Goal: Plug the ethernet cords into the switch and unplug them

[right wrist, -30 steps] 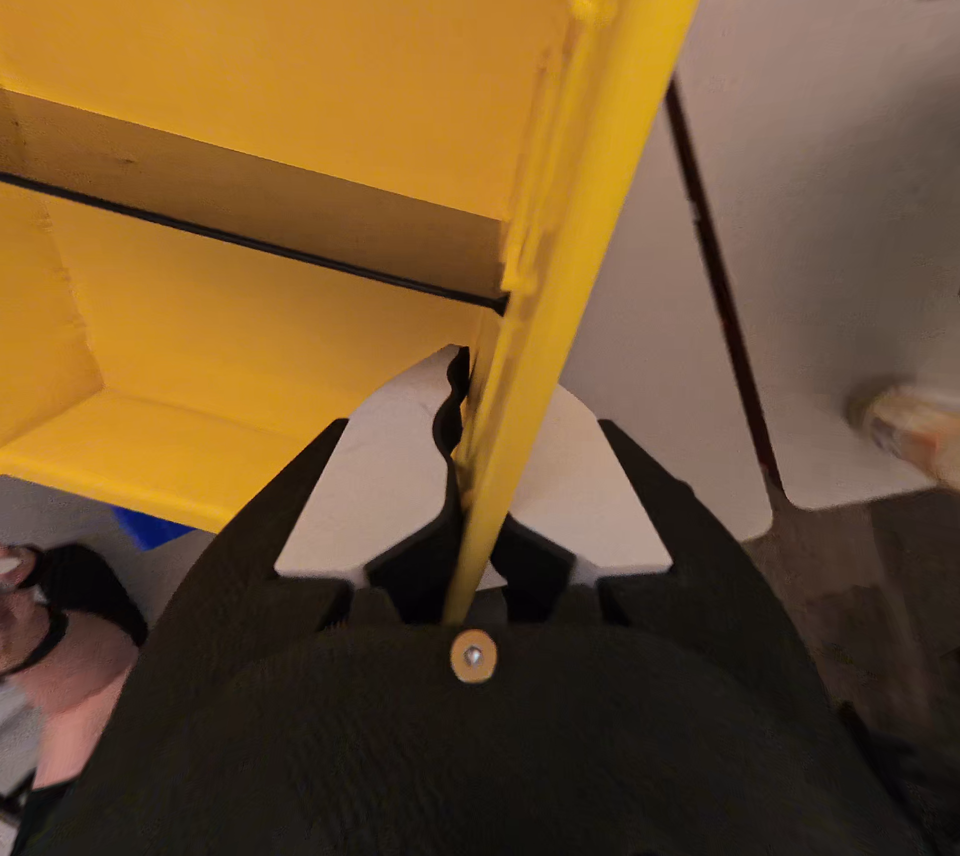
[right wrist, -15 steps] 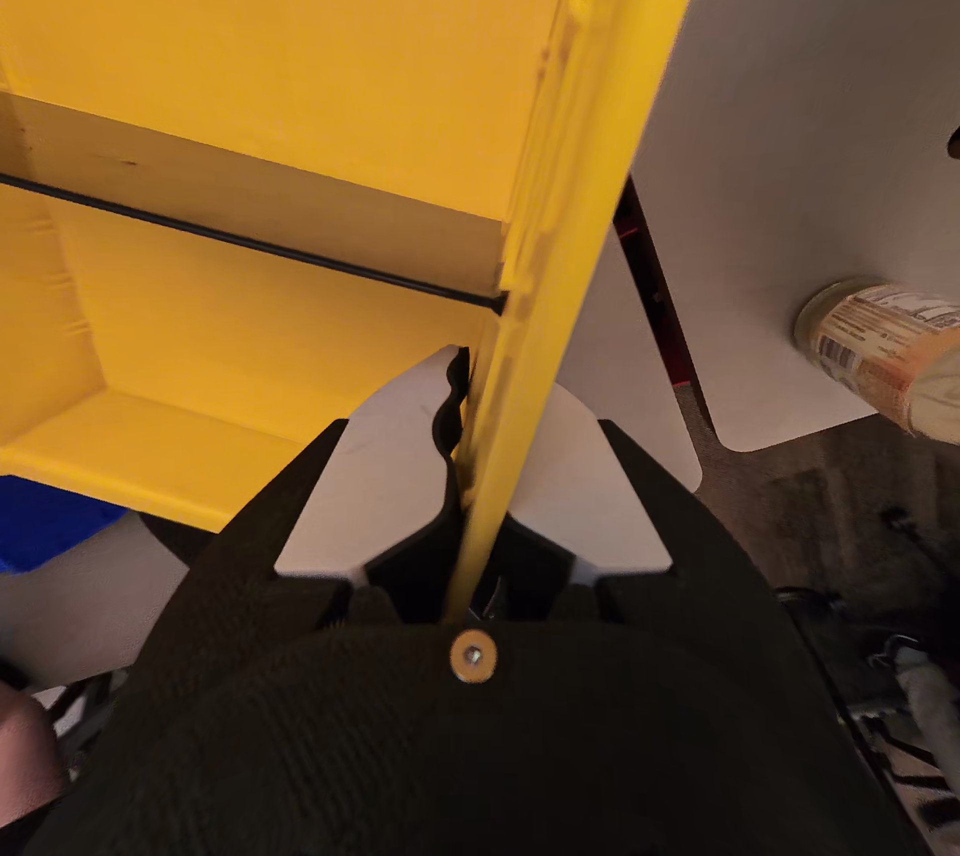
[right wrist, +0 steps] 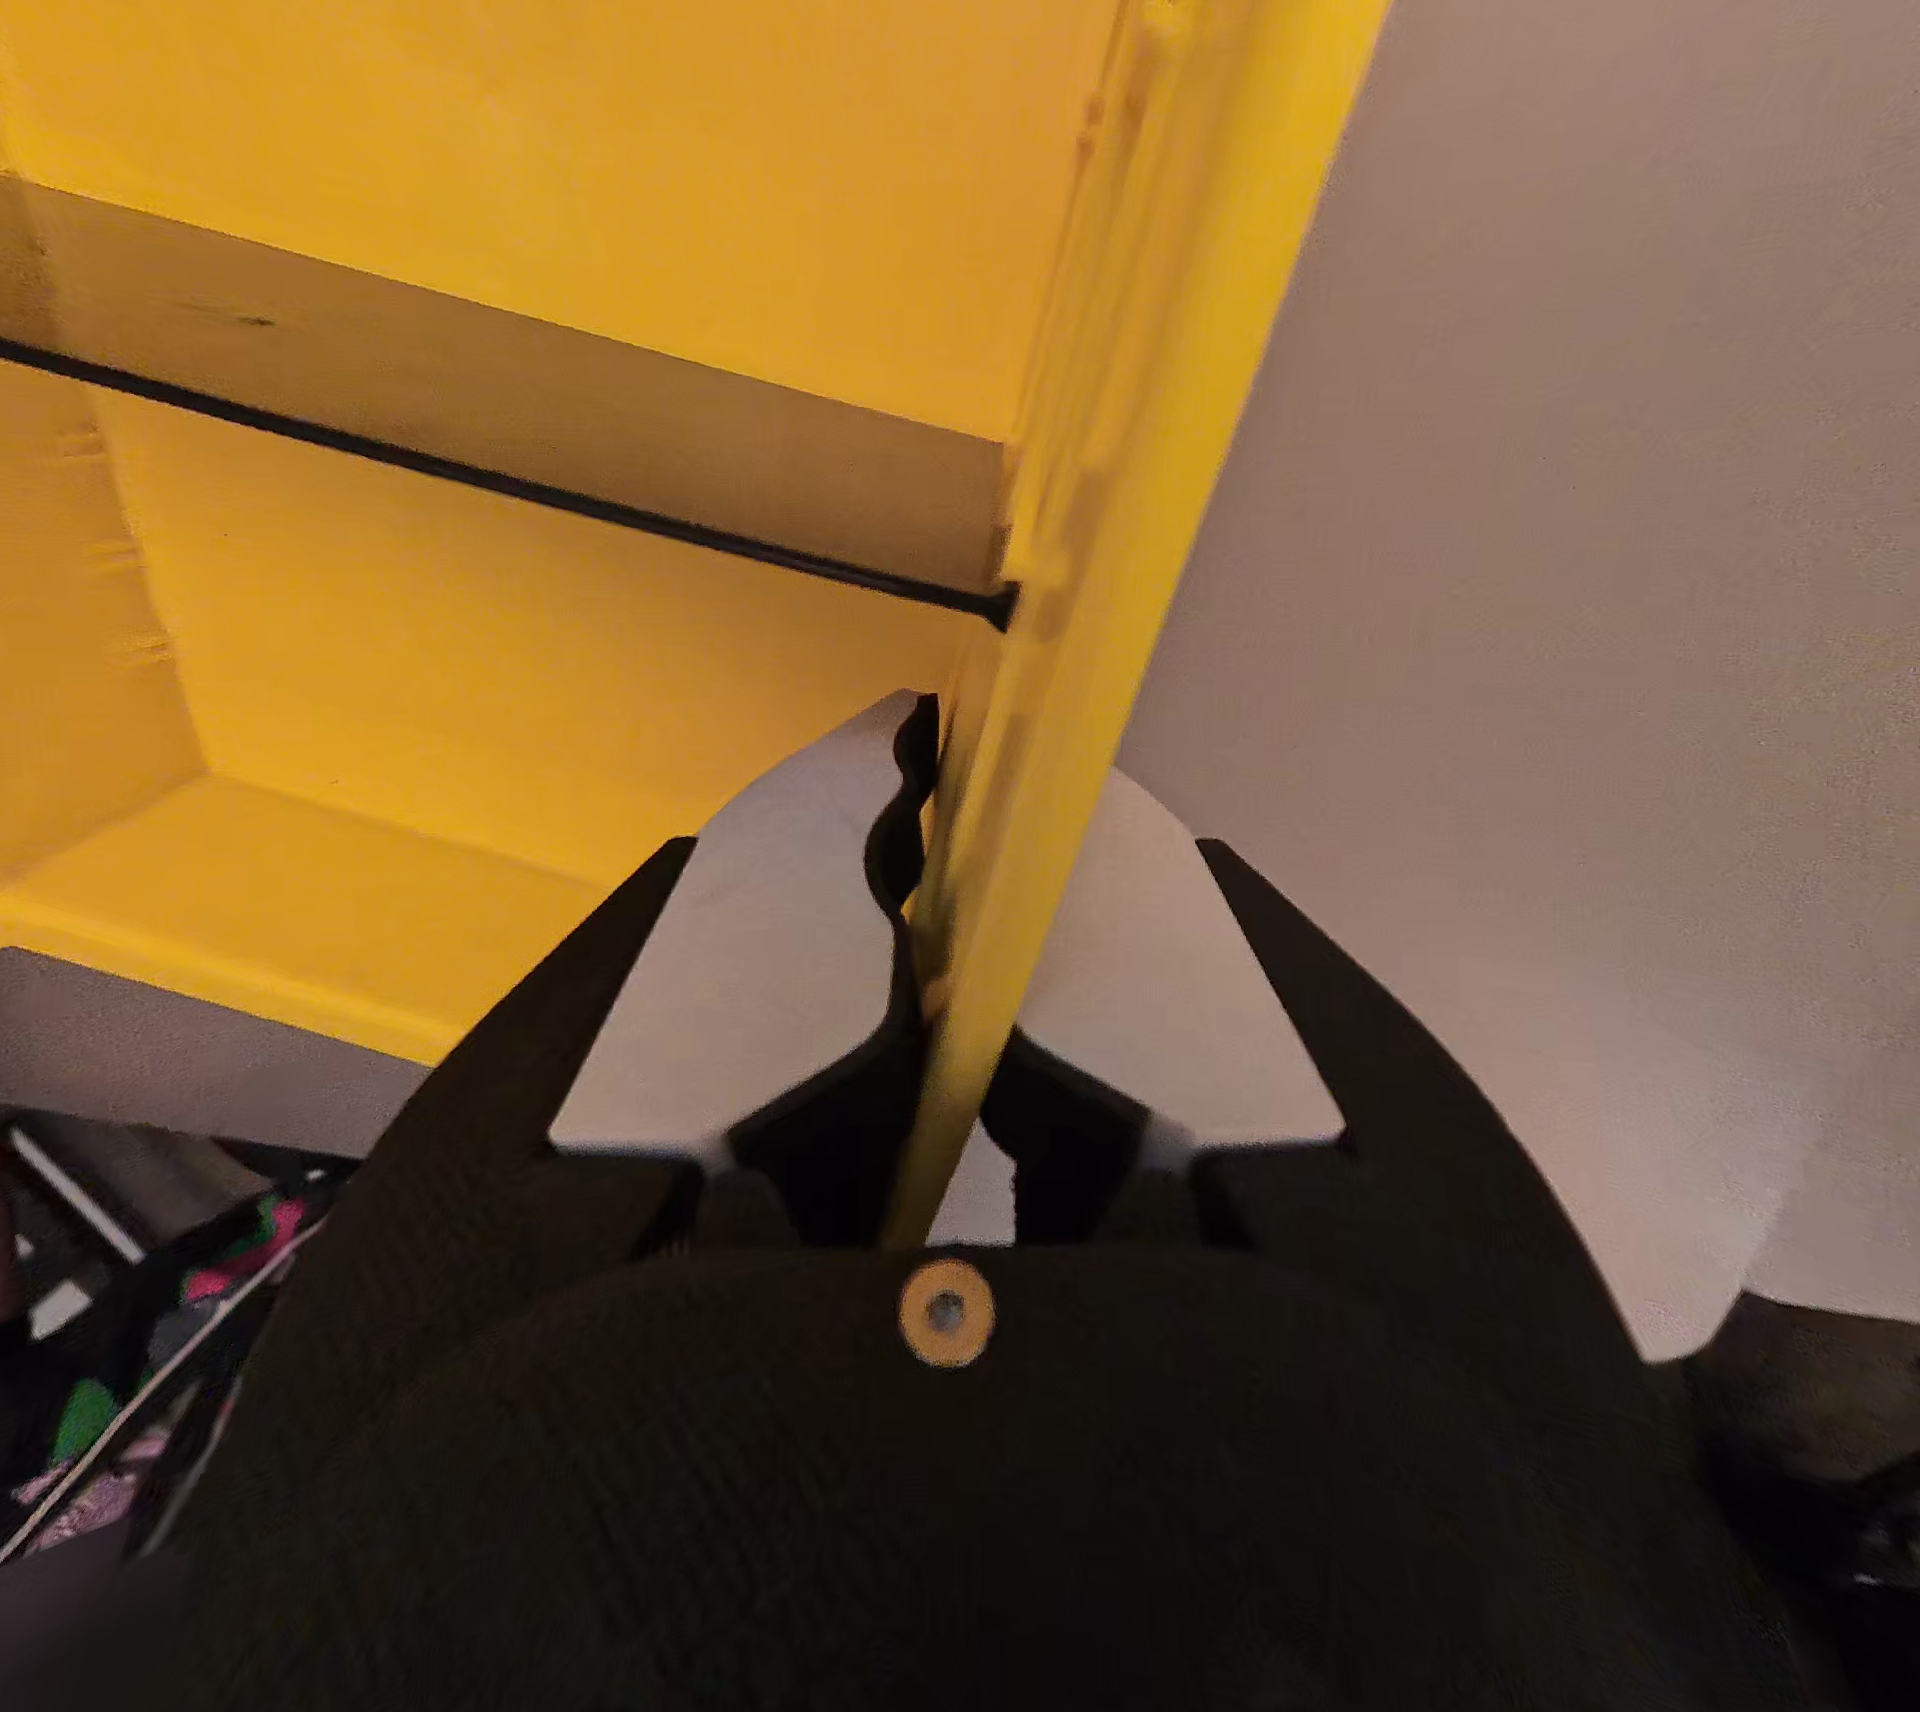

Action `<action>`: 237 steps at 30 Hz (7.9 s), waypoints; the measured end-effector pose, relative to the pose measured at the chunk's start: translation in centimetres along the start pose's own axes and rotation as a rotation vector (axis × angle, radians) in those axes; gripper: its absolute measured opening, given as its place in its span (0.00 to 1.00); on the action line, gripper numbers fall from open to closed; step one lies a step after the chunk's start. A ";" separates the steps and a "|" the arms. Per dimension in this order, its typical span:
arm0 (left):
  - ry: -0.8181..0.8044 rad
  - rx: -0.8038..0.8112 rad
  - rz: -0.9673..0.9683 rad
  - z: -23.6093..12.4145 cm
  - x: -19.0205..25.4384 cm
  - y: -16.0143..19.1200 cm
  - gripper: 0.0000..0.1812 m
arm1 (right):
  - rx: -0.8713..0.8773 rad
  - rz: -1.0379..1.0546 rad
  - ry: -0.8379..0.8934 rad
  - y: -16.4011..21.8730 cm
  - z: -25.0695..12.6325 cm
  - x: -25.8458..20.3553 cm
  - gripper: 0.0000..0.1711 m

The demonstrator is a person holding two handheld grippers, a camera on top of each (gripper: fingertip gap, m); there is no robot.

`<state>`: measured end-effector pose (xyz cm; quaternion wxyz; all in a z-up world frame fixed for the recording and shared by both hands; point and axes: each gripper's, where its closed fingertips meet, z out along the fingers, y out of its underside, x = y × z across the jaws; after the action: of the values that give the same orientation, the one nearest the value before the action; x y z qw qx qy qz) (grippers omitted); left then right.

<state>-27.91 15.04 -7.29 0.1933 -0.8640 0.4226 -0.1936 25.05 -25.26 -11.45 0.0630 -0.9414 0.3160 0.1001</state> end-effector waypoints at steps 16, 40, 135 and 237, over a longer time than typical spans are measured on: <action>-0.164 0.086 -0.293 -7.2 -11.7 7.8 0.03 | -0.079 -0.199 0.078 -1.0 2.9 1.0 0.03; -0.278 0.141 -0.335 -9.2 -13.9 8.4 0.05 | -0.067 -0.035 0.094 0.1 2.6 2.6 0.04; -0.997 0.712 1.355 -6.7 17.0 -12.3 0.16 | 0.967 -1.071 -0.648 3.6 -12.0 -44.0 0.26; -0.855 0.601 1.547 -3.9 22.9 -9.1 0.17 | 1.457 -2.024 0.276 6.2 -7.2 -45.9 0.11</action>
<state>-10.87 1.16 4.48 0.6231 -0.2537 0.7057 0.2220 -13.50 -4.76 5.68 0.5827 -0.5107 -0.5618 -0.2898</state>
